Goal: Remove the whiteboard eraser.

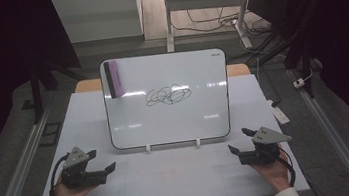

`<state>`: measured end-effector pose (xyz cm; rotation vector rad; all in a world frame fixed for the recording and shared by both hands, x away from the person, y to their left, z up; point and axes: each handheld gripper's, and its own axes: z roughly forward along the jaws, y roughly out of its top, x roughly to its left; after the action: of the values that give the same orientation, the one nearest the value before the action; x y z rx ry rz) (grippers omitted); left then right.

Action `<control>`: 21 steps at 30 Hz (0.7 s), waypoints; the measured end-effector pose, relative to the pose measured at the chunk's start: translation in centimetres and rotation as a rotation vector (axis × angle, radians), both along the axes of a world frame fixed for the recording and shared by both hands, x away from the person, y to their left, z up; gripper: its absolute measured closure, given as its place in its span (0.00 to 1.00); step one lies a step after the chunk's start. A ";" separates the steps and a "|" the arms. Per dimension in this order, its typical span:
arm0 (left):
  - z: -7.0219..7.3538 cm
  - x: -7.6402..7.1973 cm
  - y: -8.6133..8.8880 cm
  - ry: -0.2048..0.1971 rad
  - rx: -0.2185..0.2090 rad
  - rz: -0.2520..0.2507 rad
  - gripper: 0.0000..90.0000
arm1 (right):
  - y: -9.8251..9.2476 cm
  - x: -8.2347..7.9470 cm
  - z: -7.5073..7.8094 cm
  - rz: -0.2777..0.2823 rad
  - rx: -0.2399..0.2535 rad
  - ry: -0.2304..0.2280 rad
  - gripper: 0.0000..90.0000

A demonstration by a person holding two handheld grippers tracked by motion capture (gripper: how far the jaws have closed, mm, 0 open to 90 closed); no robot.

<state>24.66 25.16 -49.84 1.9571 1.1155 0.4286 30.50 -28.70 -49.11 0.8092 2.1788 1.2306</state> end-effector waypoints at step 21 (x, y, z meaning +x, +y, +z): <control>0.7 -0.4 -0.5 0.022 -0.006 0.003 0.16 | 0.0 -0.1 0.0 0.002 0.004 0.004 0.25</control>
<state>24.28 24.67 -49.09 1.9598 1.1319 0.4061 30.39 -28.67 -49.12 0.8117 2.1812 1.2358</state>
